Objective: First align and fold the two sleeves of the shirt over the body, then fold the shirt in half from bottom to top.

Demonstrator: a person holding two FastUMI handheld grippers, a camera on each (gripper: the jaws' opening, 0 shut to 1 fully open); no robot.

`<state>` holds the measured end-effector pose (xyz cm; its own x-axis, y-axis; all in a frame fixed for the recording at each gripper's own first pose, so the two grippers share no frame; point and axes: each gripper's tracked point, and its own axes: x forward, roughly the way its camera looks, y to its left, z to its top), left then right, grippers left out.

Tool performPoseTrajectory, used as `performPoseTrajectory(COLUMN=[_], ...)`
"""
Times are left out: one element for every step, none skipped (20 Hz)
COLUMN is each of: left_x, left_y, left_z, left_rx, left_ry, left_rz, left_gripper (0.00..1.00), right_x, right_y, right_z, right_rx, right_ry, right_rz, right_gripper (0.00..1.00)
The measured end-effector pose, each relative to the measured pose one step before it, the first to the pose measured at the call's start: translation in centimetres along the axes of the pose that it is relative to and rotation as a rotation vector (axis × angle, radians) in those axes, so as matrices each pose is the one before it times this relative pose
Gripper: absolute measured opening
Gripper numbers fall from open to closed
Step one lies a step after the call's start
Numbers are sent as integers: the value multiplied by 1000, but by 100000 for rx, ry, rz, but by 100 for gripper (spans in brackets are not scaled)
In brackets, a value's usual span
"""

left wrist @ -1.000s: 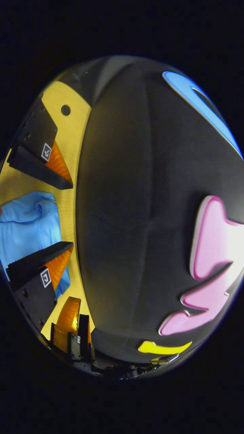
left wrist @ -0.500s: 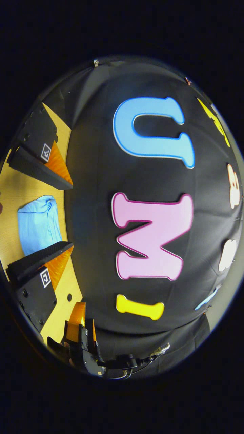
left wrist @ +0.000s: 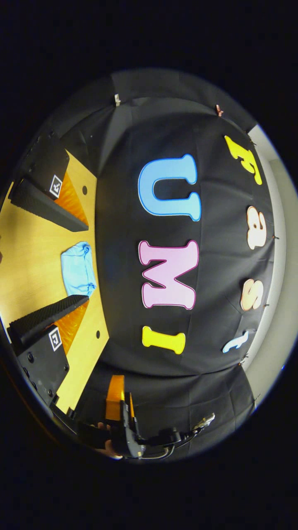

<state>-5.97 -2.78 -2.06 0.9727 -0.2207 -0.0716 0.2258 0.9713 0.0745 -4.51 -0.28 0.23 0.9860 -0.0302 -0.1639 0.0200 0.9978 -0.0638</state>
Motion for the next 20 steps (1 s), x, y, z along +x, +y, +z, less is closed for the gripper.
performPoseTrajectory(left_x=[-2233,-1804,-1470,-1238,-1089,-792,-697,-676,-454,-299,-144,-168,-64,55,42,30,-124,12,-16,-4], left_y=[-534,-330,-106,-162,-264,-142,-105,-204,-206,-151,52,90,64,-87,23,34,58,191,273,234], left_z=[-391,-128,43,149,423,239,297,241,347,336,490,773,759,322,153,-1,51,228,102,-22], left_rx=[-1426,-1393,-1563,-1470,-926,-434,-253,-607,-1047,-494,-42,-142,-280,-269,-405,-340,-131,214,436,405], left_ry=[914,213,17,-723,-1410,-1127,-866,-795,-606,-240,-89,-1354,-1588,-1038,-115,14,203,-484,-651,125], left_rz=[-841,114,736,457,361,432,516,278,-386,43,331,215,55,177,242,204,522,784,542,376], left_gripper=[98,97,97,98,97,98,98,98,98,98,98,98,98,97,97,98,98,93,98,98], right_x=[-1897,-1853,-1341,-1923,-1609,-1476,-1298,-1098,-822,-598,-543,-175,27,-43,153,201,193,132,166,186], right_y=[-212,-83,-96,52,311,146,119,266,114,424,577,293,35,48,28,82,102,145,91,-43], right_z=[-195,-141,-4,-305,-130,-185,179,417,518,190,166,438,284,347,239,-33,9,218,365,156], right_rx=[1035,1090,580,837,409,-511,-460,-425,203,840,376,-817,-1216,-643,6,697,1516,1459,732,164], right_ry=[-683,-809,-270,-127,-255,-286,-1534,-1946,-1842,-566,-74,-694,-932,-1095,-863,216,223,-302,-474,-180], right_rz=[-199,-303,-594,360,875,280,263,-1,-537,612,1517,883,494,422,138,83,231,308,146,-226], right_gripper=[96,96,96,96,96,97,97,97,97,96,97,97,96,97,97,97,97,97,97,97])
